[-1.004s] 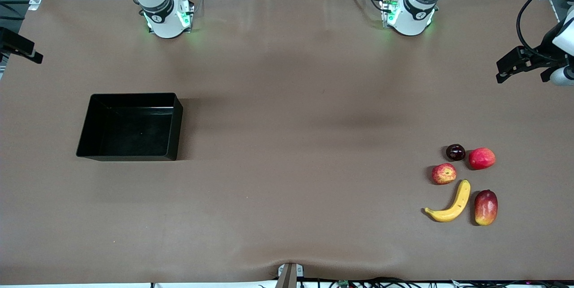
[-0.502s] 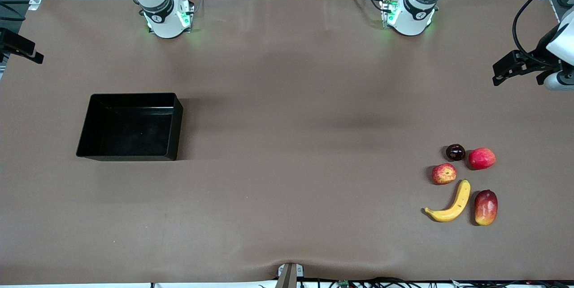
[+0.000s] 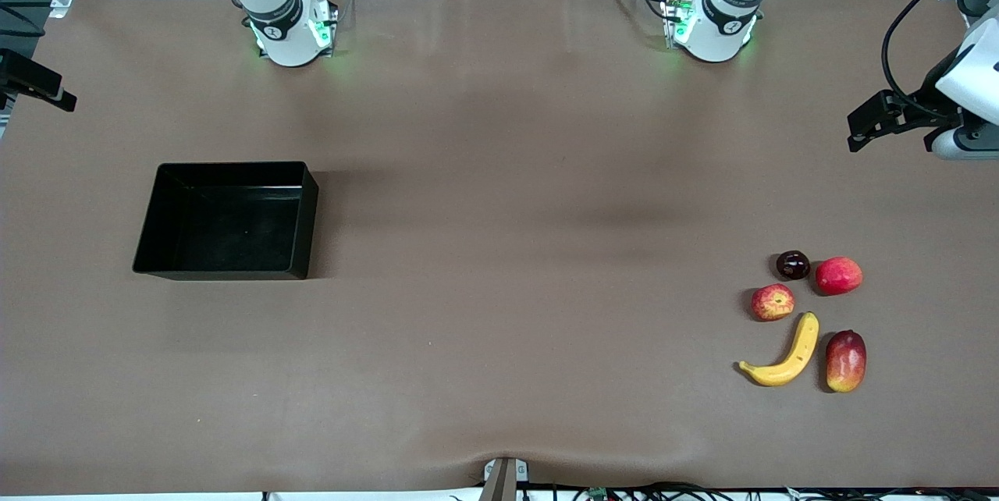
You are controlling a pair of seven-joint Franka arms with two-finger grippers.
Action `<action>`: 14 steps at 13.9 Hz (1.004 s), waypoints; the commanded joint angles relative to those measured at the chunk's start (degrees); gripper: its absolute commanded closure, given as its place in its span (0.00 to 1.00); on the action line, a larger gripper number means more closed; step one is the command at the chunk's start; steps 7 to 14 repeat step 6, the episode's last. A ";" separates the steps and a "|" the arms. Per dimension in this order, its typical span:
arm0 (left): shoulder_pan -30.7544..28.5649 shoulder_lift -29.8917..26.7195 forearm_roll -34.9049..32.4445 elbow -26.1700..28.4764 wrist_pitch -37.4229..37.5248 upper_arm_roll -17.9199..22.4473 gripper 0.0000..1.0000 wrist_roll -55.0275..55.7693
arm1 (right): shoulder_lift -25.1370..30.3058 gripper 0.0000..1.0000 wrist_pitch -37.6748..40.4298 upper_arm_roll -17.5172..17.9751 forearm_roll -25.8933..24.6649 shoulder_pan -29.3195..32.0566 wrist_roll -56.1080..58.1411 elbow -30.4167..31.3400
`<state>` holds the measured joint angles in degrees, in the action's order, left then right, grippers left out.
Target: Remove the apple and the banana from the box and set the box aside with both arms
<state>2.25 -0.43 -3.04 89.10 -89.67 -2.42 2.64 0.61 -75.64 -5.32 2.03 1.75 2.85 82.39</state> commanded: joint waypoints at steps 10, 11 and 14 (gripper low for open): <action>0.39 -0.01 0.67 -1.39 -0.24 0.22 0.00 0.17 | 0.71 0.00 -1.18 0.40 0.08 0.27 -0.47 0.84; 0.39 -0.01 0.67 -1.39 -0.24 0.22 0.00 0.17 | 0.71 0.00 -1.18 0.40 0.08 0.27 -0.47 0.84; 0.39 -0.01 0.67 -1.39 -0.24 0.22 0.00 0.17 | 0.71 0.00 -1.18 0.40 0.08 0.27 -0.47 0.84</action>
